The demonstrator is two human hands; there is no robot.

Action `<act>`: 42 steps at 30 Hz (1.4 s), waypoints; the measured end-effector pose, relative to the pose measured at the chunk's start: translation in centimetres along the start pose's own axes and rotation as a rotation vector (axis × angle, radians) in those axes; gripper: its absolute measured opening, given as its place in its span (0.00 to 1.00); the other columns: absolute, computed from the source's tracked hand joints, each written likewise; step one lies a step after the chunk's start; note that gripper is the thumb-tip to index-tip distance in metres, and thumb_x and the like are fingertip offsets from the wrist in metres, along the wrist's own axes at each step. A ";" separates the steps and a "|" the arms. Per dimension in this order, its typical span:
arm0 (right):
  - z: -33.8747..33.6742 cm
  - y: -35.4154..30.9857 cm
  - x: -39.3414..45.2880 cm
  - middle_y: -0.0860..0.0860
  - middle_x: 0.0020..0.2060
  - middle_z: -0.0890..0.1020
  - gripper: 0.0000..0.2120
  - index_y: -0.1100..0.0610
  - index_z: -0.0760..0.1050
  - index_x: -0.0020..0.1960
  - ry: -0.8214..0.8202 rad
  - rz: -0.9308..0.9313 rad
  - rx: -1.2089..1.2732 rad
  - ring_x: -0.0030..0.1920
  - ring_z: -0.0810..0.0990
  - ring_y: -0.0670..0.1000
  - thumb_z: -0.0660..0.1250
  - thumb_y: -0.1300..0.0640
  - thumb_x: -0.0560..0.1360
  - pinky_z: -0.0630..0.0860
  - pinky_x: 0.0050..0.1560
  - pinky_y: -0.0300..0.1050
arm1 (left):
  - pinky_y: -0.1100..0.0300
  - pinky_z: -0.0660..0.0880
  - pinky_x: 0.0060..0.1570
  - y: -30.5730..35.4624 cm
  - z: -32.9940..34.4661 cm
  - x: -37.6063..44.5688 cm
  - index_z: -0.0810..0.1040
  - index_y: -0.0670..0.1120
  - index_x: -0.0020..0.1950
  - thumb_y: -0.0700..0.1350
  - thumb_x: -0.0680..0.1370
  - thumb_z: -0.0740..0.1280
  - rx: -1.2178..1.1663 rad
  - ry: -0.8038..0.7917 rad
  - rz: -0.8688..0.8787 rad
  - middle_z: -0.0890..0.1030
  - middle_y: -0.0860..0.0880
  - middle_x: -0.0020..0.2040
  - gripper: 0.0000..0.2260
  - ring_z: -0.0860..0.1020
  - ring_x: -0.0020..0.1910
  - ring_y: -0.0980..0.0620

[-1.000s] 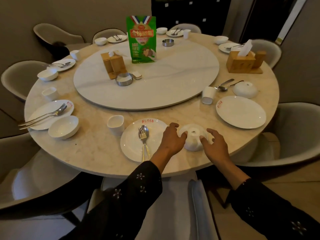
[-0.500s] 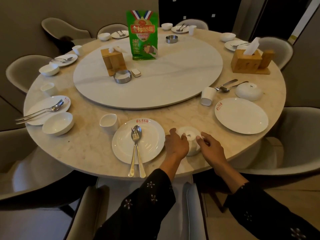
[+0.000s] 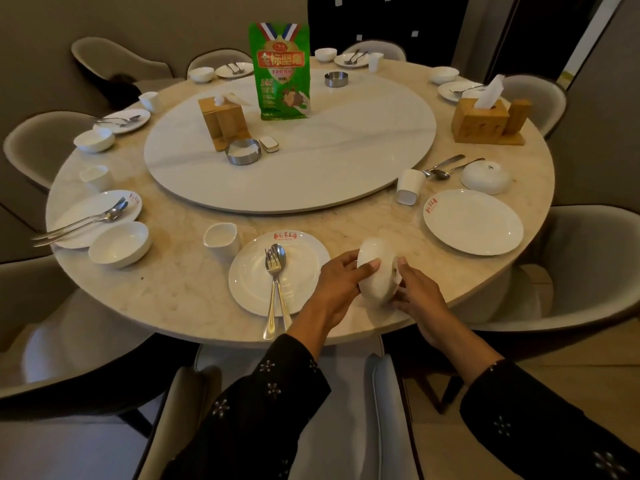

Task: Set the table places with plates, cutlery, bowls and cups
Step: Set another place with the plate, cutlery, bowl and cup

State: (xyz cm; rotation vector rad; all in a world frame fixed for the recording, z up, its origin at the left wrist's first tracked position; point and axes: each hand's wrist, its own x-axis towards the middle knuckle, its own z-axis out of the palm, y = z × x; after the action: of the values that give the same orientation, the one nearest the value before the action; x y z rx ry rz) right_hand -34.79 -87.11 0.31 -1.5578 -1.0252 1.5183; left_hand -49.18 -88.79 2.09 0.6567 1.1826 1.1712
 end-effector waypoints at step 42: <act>-1.3 -0.8 2.6 0.58 0.56 0.79 0.14 0.58 0.74 0.64 0.020 -0.186 -0.480 0.49 0.77 0.56 0.63 0.57 0.79 0.74 0.35 0.40 | 0.48 0.81 0.50 -1.1 0.2 0.0 0.78 0.42 0.61 0.45 0.78 0.67 0.748 0.538 0.138 0.83 0.43 0.53 0.13 0.81 0.49 0.46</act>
State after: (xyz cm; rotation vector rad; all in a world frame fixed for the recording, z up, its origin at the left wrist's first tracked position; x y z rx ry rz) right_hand -33.59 -84.41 0.03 -1.7283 -1.5593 1.1793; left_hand -48.57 -89.10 1.21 1.0235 2.1039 1.0311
